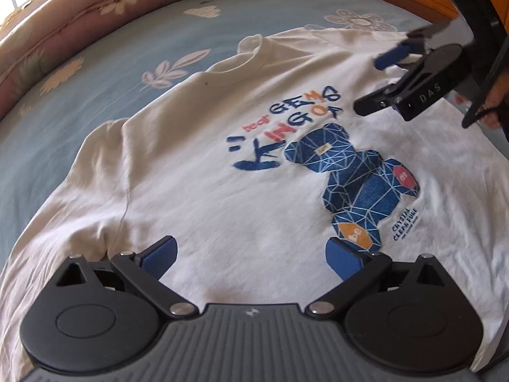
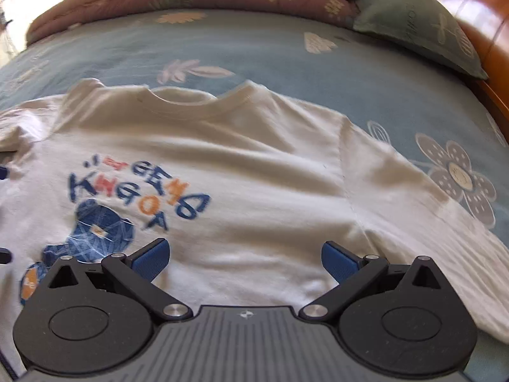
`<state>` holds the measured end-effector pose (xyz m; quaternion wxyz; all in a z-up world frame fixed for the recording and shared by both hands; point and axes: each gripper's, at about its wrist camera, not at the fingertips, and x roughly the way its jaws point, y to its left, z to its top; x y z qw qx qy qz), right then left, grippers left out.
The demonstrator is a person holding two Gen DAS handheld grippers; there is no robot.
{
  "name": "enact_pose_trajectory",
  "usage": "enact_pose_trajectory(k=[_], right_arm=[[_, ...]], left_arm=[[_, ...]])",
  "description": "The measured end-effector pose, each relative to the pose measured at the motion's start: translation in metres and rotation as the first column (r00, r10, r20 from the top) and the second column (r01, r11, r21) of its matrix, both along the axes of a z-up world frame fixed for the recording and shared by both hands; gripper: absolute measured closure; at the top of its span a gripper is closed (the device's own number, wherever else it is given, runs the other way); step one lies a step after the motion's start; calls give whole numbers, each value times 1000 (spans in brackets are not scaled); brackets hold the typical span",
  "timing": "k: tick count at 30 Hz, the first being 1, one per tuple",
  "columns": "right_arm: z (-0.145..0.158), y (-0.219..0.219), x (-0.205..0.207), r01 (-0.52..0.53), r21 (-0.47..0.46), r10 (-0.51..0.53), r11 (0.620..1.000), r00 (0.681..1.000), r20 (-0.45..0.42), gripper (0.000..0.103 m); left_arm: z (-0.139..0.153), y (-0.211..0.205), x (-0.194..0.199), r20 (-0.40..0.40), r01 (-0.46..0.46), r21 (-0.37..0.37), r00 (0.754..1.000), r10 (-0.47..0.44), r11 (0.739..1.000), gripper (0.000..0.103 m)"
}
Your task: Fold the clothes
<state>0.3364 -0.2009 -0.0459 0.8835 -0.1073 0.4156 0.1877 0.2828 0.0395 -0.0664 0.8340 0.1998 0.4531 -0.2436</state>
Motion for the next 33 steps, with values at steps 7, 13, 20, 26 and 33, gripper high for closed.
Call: enact_pose_trajectory(k=[7,13,20,26,33], right_arm=[[-14,14,-38,-358,-47,352,933,930,-103,0],[-12,-41,-106,-377,-103,347,920,910,-229,0],[1,-16,-125,-471,-55,455,880,872,-182,0],[-20,-38,-154,-590,-69,572,804,800,-180,0],[-12,-53,-165,-600,-130,551,789,785,-283,0]], left_arm=[[-21,16,-32,-176,51,-34,983,-56,998,1],[-7,28,-78,-256,82,107,965,-52,991,1],[-2,-31,-70,-184,259,34,951,-249,965,1],[-23,-13,-91,-240,244,49,944,-226,969,1],[-8,-6,-98,-229,274,110,942,-244,955,2]])
